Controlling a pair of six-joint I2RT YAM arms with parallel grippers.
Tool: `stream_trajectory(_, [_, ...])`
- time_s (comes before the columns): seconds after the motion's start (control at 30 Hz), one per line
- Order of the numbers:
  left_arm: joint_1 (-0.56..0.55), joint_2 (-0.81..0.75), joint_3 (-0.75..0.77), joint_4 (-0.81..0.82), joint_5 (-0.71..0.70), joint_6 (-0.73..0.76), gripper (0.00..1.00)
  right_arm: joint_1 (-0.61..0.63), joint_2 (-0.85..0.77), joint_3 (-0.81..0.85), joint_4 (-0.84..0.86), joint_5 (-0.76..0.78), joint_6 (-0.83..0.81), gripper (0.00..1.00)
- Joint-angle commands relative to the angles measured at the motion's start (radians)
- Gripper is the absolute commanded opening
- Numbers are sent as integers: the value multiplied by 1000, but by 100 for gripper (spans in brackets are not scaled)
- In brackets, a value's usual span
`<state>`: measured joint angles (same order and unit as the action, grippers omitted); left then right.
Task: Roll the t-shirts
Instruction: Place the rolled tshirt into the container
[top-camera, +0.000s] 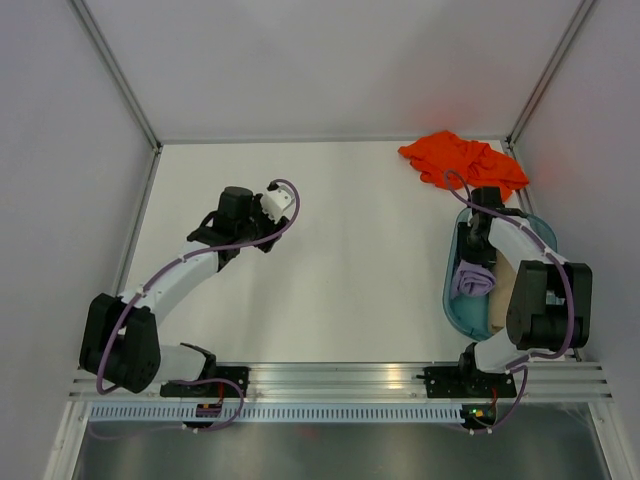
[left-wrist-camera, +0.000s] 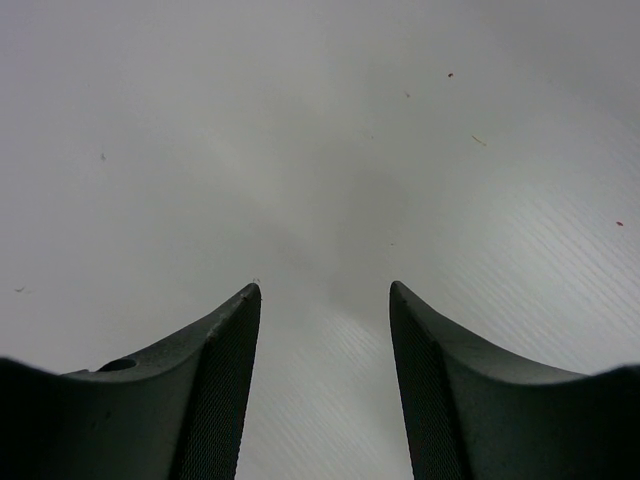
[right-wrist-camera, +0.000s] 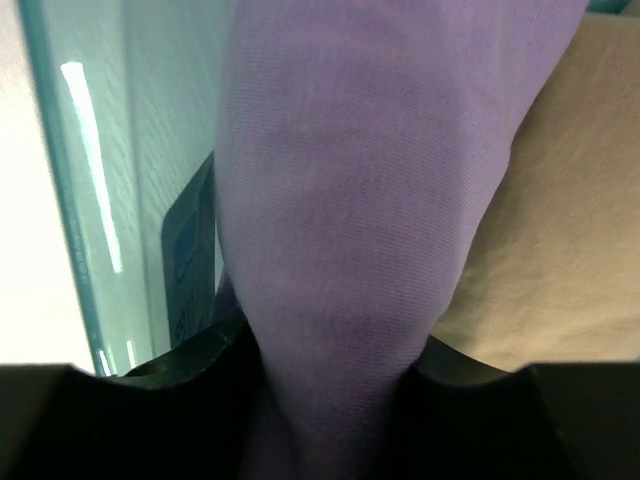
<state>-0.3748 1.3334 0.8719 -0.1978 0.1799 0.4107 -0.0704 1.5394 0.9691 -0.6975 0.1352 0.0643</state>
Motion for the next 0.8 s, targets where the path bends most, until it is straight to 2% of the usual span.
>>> stream_trajectory(0.0, [7,9,4,49,-14,28,60,-28,13,14,-36,-68,8,51])
stream_trajectory(0.1, [10,16,4,52,-14,28,61,-40,-28,11,-43,-74,3,58])
stream_trajectory(0.23, [8,26,7,60,-8,31,62,-42,-62,25,-65,-95,8,60])
stream_trajectory(0.37, [10,30,6,70,-14,42,62,-57,-70,52,-89,-114,45,70])
stream_trajectory(0.47, [11,29,9,78,-20,45,62,-80,-68,54,-106,-117,69,71])
stream_trajectory(0.5, [13,29,10,83,-22,46,63,-89,-71,51,-109,-120,81,73])
stream_trajectory(0.53, [13,29,9,84,-23,48,63,-92,-77,49,-109,-120,84,81])
stream_trajectory(0.77, [17,29,13,90,-30,54,64,-104,-99,69,-114,-77,95,81])
